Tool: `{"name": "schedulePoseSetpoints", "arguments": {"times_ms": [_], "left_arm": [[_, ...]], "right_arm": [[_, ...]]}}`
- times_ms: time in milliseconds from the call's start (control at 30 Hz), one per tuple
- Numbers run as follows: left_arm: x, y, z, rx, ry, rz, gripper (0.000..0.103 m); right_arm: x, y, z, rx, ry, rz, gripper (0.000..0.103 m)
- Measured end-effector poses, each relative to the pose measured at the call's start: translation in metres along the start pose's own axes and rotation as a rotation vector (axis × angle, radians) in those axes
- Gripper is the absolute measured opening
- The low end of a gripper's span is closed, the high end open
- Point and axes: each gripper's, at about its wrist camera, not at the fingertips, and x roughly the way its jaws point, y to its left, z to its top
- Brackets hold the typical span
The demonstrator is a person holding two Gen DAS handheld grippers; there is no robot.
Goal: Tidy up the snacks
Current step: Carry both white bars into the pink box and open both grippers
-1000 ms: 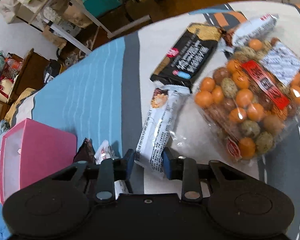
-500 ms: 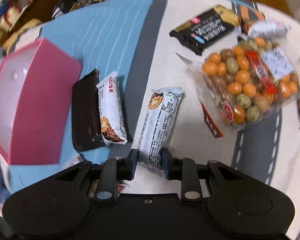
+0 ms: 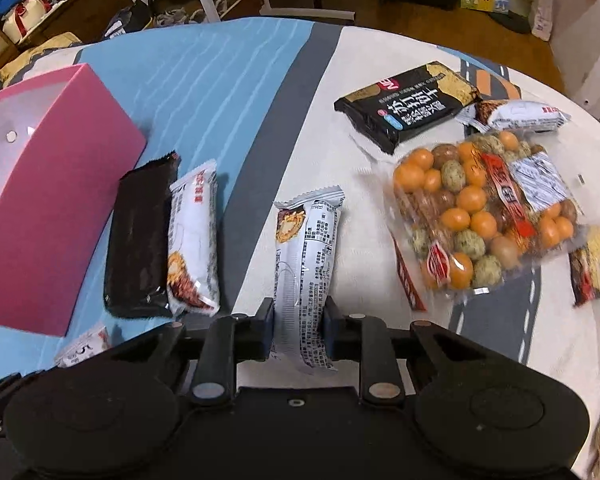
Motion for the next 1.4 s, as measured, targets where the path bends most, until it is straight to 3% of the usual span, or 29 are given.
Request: {"name": "schedulePoseSetpoints", "arguments": {"times_ms": [233, 567, 967, 1400], "left_arm": [[-0.010, 0.001, -0.008, 0.006, 0.036, -0.030, 0.051], [-0.039, 0.021, -0.012, -0.017, 0.143, -0.119, 0.050], [-0.111, 0.041, -0.015, 0.186, 0.081, -0.124, 0.050], [-0.186, 0.068, -0.001, 0.315, -0.034, -0.090, 0.050]], "right_arm": [[-0.027, 0.014, -0.026, -0.013, 0.046, -0.005, 0.028], [-0.070, 0.032, -0.063, -0.107, 0.032, -0.044, 0.028], [-0.134, 0.056, -0.099, -0.232, 0.025, 0.088, 0.028], [-0.189, 0.104, -0.101, -0.398, -0.043, 0.228, 0.029]]}}
